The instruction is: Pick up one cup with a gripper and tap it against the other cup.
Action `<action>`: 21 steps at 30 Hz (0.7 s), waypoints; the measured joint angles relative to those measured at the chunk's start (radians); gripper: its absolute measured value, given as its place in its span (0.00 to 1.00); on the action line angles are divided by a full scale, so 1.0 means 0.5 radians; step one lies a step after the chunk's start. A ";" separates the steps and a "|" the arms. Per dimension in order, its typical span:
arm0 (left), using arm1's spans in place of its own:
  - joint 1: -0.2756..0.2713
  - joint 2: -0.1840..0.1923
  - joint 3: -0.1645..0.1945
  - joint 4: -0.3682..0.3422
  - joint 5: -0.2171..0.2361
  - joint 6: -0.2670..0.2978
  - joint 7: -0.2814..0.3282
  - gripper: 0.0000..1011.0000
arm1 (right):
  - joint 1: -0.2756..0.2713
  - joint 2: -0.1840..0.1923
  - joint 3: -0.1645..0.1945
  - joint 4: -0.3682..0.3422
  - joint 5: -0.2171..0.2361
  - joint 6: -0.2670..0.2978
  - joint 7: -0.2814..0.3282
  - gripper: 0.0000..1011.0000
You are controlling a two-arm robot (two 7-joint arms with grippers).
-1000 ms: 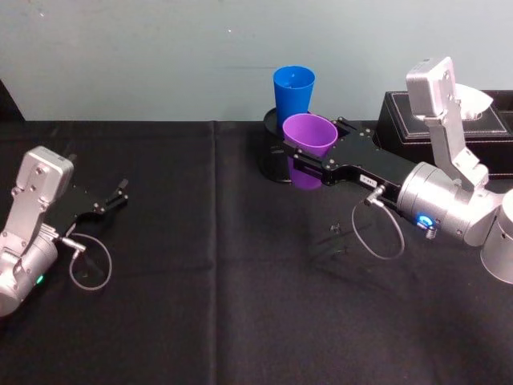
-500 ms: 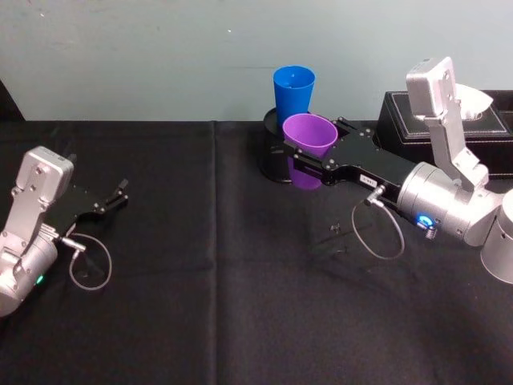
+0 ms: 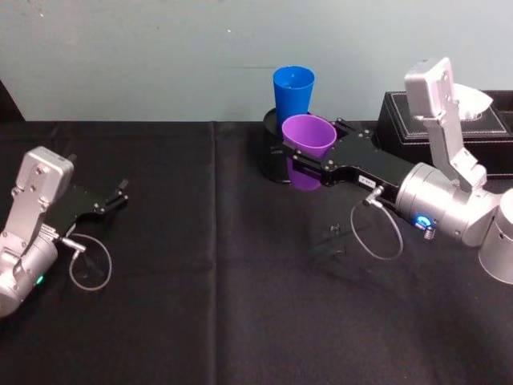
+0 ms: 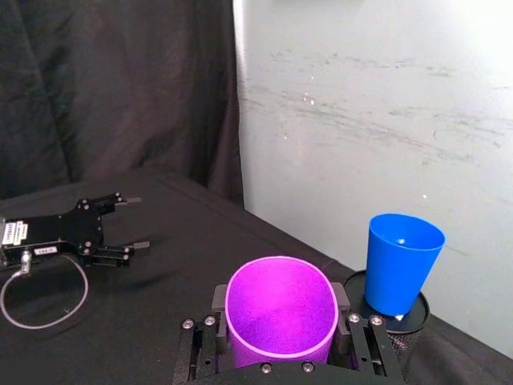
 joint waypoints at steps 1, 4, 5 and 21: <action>0.000 0.000 0.000 0.000 0.000 0.000 0.000 0.99 | 0.007 -0.003 -0.005 0.015 0.001 -0.004 0.001 0.72; 0.000 0.000 0.000 0.000 0.000 0.000 0.000 0.99 | 0.044 -0.021 -0.026 0.069 0.006 -0.017 0.003 0.72; 0.000 0.000 0.000 0.000 0.000 0.000 0.000 0.99 | 0.054 -0.028 -0.031 0.083 0.007 -0.019 0.003 0.72; 0.000 0.000 0.000 0.000 0.000 0.000 0.000 0.99 | 0.289 -0.246 -0.064 0.521 0.067 -0.006 -0.080 0.72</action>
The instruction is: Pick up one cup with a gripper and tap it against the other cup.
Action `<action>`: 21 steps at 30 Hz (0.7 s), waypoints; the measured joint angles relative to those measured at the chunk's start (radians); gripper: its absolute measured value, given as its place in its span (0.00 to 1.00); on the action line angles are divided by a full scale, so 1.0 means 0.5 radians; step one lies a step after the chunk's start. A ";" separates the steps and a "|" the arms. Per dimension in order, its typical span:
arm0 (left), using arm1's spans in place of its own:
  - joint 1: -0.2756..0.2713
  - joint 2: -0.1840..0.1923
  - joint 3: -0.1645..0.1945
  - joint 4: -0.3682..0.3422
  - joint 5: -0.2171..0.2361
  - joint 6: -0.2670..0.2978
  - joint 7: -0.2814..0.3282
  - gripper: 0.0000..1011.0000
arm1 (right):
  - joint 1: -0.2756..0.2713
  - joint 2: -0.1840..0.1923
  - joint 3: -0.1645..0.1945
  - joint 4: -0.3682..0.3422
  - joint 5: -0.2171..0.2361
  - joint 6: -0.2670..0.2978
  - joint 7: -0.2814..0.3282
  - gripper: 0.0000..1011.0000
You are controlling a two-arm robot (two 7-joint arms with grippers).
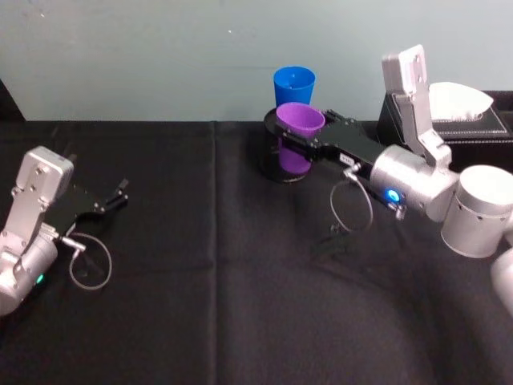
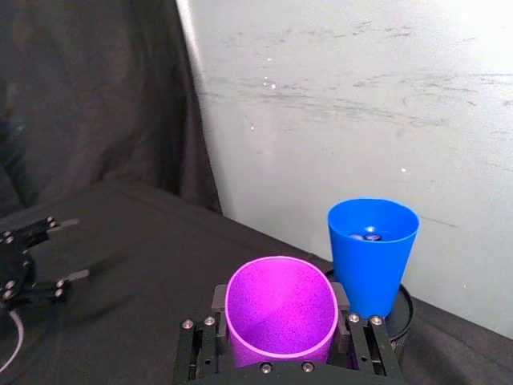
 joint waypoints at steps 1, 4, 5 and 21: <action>0.000 0.000 0.000 0.000 0.000 0.000 0.000 0.99 | 0.018 -0.017 -0.001 0.034 0.000 -0.008 -0.006 0.72; 0.000 0.000 0.000 0.000 0.000 0.000 0.000 0.99 | 0.040 -0.035 -0.002 0.074 -0.003 -0.021 -0.011 0.72; 0.000 0.000 0.000 0.000 0.000 0.000 0.000 0.99 | 0.054 -0.047 -0.003 0.096 -0.005 -0.028 -0.017 0.72; 0.000 0.000 0.000 0.000 0.000 0.000 0.000 0.99 | 0.191 -0.149 -0.008 0.304 -0.059 -0.059 -0.034 0.72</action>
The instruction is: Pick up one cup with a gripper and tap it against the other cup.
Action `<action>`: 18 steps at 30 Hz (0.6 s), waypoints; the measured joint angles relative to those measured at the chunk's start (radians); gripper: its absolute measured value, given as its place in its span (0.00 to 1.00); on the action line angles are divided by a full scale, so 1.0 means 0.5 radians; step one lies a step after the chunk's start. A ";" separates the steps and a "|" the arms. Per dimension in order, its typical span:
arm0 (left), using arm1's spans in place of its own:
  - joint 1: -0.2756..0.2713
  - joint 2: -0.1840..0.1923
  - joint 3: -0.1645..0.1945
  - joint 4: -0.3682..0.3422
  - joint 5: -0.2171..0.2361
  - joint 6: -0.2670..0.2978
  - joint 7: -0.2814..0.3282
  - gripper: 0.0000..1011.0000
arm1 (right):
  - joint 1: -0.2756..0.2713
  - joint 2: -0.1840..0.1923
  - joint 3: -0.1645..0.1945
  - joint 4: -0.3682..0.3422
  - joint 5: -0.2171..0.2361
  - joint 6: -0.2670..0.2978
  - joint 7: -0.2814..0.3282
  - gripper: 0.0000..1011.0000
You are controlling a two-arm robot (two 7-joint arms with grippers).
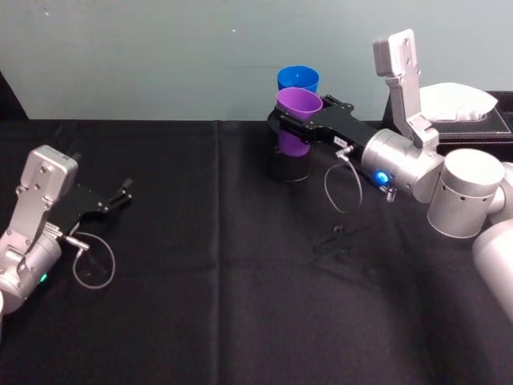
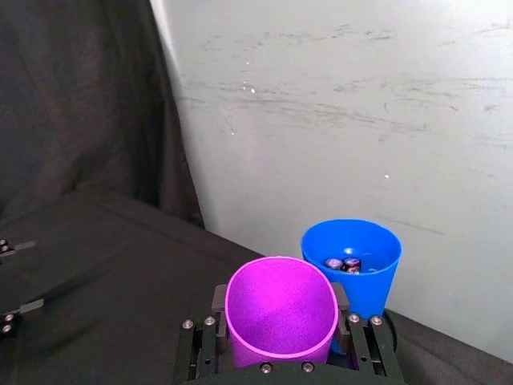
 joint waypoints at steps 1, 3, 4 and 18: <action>0.000 0.000 0.000 0.000 0.000 0.000 0.000 0.99 | 0.011 -0.008 0.002 0.016 -0.007 -0.003 -0.004 0.72; 0.000 0.000 0.000 0.000 0.000 0.000 0.000 0.99 | 0.020 -0.016 0.005 0.029 -0.012 -0.007 -0.009 0.72; 0.000 0.000 0.000 0.000 0.000 0.000 0.000 0.99 | 0.027 -0.024 0.009 0.042 -0.020 -0.013 -0.016 0.72; 0.000 0.000 0.000 0.000 0.000 0.000 0.000 0.99 | 0.127 -0.093 0.041 0.202 -0.054 -0.041 -0.018 0.72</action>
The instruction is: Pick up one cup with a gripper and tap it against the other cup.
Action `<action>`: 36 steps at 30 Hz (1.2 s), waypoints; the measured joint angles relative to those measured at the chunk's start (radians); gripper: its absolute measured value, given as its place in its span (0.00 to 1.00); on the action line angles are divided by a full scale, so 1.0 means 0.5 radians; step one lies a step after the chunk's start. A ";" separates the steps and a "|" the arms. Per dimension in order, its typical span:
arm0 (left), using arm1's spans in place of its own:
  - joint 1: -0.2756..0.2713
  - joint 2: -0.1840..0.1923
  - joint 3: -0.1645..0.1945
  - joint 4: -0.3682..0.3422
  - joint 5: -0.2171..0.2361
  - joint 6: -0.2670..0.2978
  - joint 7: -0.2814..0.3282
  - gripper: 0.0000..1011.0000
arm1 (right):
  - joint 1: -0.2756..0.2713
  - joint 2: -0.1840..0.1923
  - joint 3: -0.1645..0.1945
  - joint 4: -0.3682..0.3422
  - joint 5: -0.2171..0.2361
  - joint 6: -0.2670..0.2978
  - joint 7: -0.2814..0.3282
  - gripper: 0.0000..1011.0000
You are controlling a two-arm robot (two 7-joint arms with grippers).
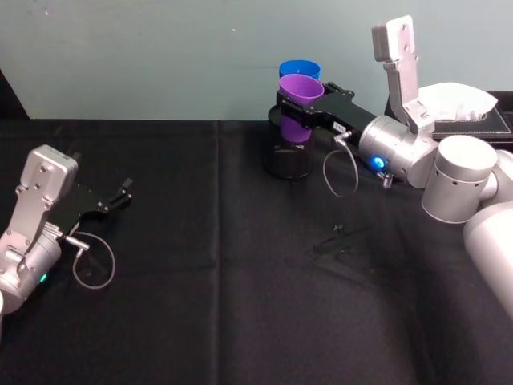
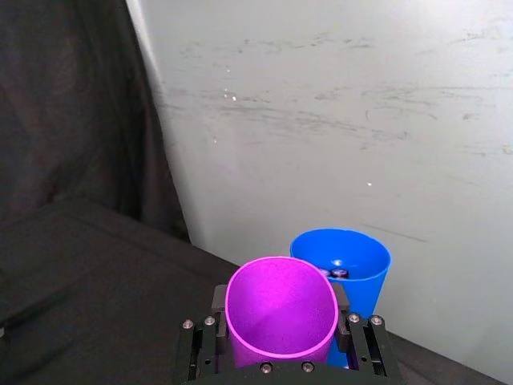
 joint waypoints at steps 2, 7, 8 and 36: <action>0.000 0.000 0.000 0.000 0.000 0.000 0.000 0.99 | 0.014 -0.009 0.004 0.022 -0.004 -0.006 0.007 0.72; 0.000 0.000 0.000 0.000 0.000 0.000 0.000 0.99 | 0.044 -0.029 0.009 0.068 -0.015 -0.015 0.015 0.72; 0.000 0.000 0.000 0.000 0.000 0.000 0.000 0.99 | 0.053 -0.035 0.011 0.084 -0.018 -0.018 0.016 0.72; 0.000 0.000 0.000 0.000 0.000 0.000 0.000 0.99 | 0.063 -0.046 0.012 0.097 -0.037 -0.014 0.021 0.72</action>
